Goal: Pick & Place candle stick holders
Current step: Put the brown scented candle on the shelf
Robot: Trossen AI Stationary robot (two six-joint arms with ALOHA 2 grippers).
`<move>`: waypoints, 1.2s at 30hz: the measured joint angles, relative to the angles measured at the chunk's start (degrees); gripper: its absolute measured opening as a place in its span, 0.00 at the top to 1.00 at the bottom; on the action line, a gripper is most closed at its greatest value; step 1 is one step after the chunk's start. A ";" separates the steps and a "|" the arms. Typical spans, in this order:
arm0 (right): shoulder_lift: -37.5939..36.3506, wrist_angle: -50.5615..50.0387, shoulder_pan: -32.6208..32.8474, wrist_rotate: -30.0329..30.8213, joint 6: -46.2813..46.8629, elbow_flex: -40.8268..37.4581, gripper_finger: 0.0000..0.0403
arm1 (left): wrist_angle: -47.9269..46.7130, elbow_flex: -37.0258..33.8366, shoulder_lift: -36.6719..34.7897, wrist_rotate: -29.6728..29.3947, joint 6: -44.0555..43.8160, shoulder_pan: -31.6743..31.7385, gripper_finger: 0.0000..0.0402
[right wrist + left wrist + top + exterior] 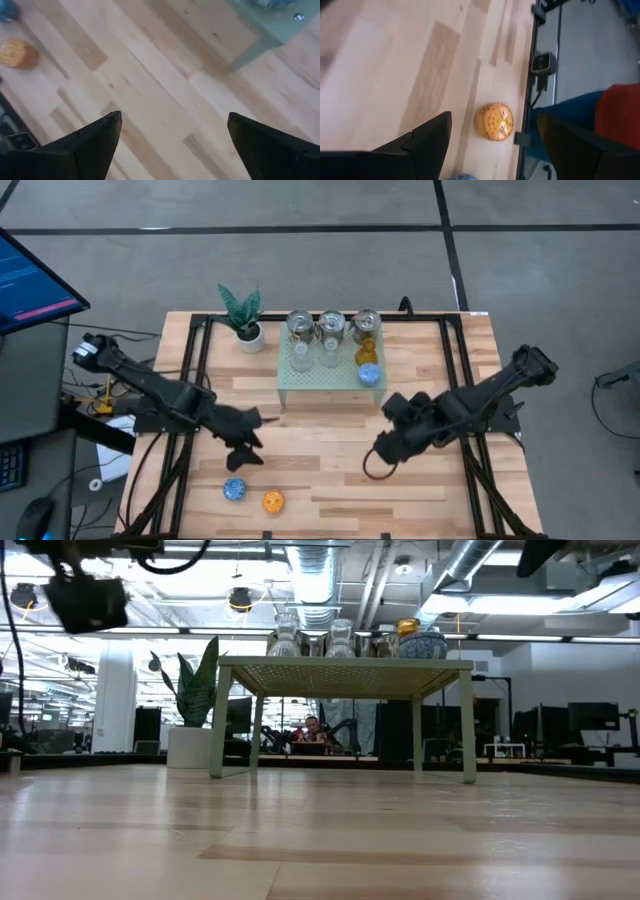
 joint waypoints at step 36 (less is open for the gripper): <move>3.50 8.85 5.21 -0.27 4.76 0.04 0.12 | 12.72 2.95 13.24 -15.50 12.22 -19.10 0.26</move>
